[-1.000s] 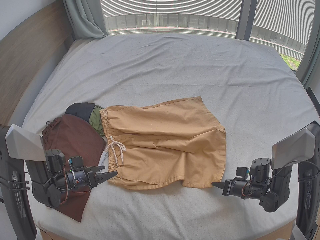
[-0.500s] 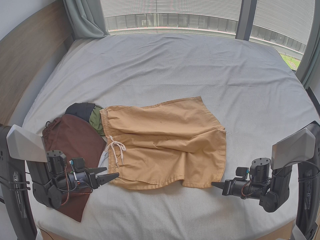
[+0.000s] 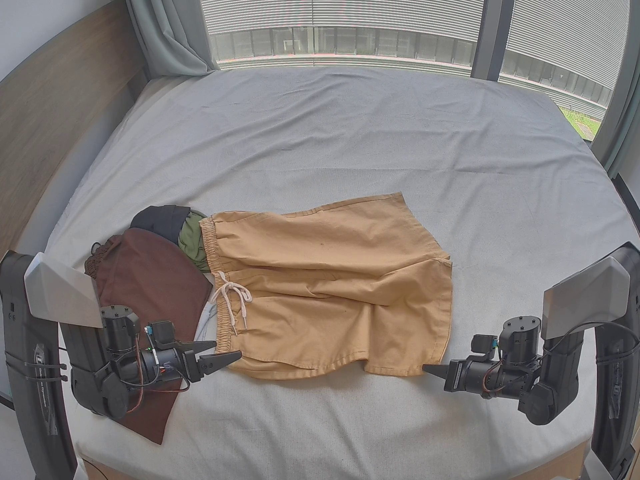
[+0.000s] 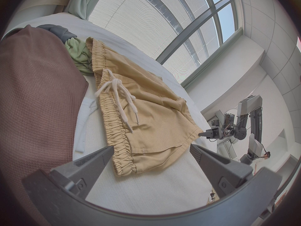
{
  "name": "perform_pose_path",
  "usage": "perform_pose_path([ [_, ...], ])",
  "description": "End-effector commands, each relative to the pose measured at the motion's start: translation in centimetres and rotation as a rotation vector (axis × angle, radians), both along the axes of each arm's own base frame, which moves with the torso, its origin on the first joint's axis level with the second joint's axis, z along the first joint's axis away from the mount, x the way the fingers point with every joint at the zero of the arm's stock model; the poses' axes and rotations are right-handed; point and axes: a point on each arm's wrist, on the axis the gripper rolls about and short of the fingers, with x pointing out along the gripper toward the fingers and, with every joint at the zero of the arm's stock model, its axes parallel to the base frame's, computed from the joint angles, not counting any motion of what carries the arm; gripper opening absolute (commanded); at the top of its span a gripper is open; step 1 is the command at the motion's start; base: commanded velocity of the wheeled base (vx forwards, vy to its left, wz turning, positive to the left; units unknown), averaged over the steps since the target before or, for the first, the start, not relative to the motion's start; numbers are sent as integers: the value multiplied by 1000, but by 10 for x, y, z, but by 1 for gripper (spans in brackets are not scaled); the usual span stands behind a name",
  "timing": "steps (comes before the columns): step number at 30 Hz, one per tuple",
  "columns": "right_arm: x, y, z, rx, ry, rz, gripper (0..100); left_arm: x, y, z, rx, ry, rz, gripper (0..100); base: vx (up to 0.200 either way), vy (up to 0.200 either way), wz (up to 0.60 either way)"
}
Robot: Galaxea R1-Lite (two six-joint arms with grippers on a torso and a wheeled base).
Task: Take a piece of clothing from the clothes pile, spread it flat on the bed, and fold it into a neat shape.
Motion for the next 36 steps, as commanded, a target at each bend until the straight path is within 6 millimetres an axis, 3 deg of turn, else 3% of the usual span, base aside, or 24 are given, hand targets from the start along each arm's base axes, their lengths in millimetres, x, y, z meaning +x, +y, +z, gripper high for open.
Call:
perform_pose_path([
  [1,0,0,-2,-2,6,1,0,1,1,-4,0,11,6,100,0,0,0],
  [36,1,1,-2,-2,1,2,0,1,9,-9,0,28,32,100,0,0,0],
])
